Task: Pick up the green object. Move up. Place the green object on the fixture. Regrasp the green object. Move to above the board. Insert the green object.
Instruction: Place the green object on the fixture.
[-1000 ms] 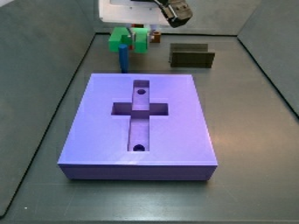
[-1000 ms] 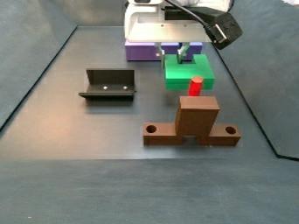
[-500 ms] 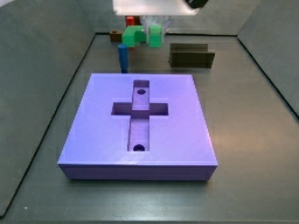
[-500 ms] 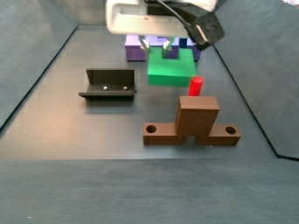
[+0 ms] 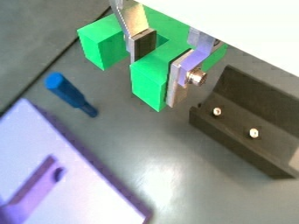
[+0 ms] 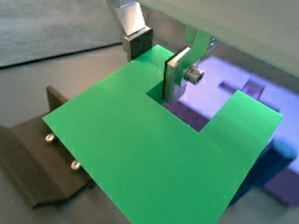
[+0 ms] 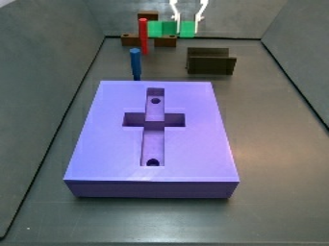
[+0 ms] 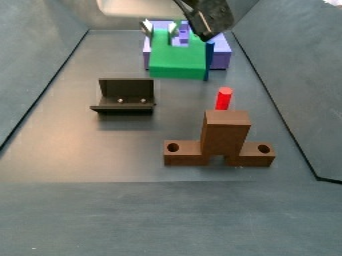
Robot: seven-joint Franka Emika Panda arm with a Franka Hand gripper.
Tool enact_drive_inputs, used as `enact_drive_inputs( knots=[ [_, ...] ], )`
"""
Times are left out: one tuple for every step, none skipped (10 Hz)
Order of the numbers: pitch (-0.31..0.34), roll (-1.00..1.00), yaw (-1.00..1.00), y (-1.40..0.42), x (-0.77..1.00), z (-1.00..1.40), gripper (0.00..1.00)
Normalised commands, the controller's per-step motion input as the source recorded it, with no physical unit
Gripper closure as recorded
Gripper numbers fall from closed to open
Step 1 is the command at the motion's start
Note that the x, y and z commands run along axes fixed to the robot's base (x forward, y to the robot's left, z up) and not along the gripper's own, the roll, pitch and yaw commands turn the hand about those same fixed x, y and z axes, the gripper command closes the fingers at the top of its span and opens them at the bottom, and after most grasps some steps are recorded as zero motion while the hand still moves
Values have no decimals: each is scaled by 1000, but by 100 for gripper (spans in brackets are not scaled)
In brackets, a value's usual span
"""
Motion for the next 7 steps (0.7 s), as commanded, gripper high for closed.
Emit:
enact_drive_inputs(
  knots=[
    [377,-617,0,49,871,254,100],
    [123,-566,0,17,980,260,100],
    [0,-480,-26,0,997,229,100],
    [-117,-403,-63,0,949,169,100],
    [-140,-429,-91,0,951,189,100],
    [-134,-449,-100,0,969,169,100],
    [-231,-526,-146,157,1000,0,100]
  ],
)
